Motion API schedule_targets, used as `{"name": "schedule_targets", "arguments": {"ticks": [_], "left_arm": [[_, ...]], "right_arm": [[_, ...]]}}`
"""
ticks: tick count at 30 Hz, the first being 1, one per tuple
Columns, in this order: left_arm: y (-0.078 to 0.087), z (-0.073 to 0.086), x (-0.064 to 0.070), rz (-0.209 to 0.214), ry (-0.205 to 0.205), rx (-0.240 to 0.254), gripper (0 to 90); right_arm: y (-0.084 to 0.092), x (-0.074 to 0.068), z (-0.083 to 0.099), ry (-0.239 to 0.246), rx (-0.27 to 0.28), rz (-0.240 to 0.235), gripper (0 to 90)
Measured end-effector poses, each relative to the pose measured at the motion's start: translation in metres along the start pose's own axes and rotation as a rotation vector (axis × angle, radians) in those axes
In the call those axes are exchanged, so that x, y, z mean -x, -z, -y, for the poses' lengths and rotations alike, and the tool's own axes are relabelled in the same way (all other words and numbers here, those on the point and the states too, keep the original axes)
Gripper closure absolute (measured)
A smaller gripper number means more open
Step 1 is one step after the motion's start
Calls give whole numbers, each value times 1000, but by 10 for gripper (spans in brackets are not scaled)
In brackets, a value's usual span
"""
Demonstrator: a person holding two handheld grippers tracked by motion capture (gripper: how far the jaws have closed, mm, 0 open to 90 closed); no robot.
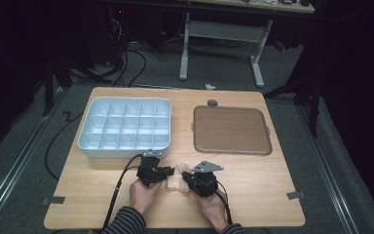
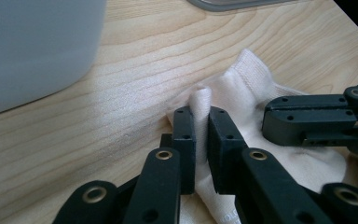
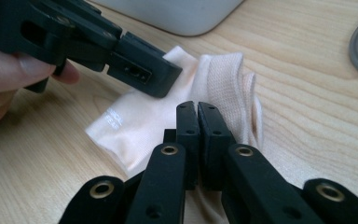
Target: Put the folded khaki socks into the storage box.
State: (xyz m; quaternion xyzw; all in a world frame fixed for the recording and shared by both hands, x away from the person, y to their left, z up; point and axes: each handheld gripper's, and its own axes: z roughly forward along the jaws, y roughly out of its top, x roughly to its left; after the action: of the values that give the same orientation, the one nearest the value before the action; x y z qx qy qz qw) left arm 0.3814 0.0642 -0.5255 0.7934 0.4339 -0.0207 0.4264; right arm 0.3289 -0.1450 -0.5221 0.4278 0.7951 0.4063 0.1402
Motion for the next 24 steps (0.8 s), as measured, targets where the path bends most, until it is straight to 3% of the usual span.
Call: {"name": "schedule_targets", "arguments": {"ticks": [10, 15, 24], "left_arm": [[6, 0, 4, 4, -21, 11, 833], [9, 0, 2, 8, -24, 17, 832], [14, 0, 5, 18, -38, 44, 835]], "right_arm": [[-7, -6, -18, 19, 5, 13, 883], [-15, 1, -15, -5, -30, 31, 884], [-16, 3, -12, 2, -39, 44, 891]]}}
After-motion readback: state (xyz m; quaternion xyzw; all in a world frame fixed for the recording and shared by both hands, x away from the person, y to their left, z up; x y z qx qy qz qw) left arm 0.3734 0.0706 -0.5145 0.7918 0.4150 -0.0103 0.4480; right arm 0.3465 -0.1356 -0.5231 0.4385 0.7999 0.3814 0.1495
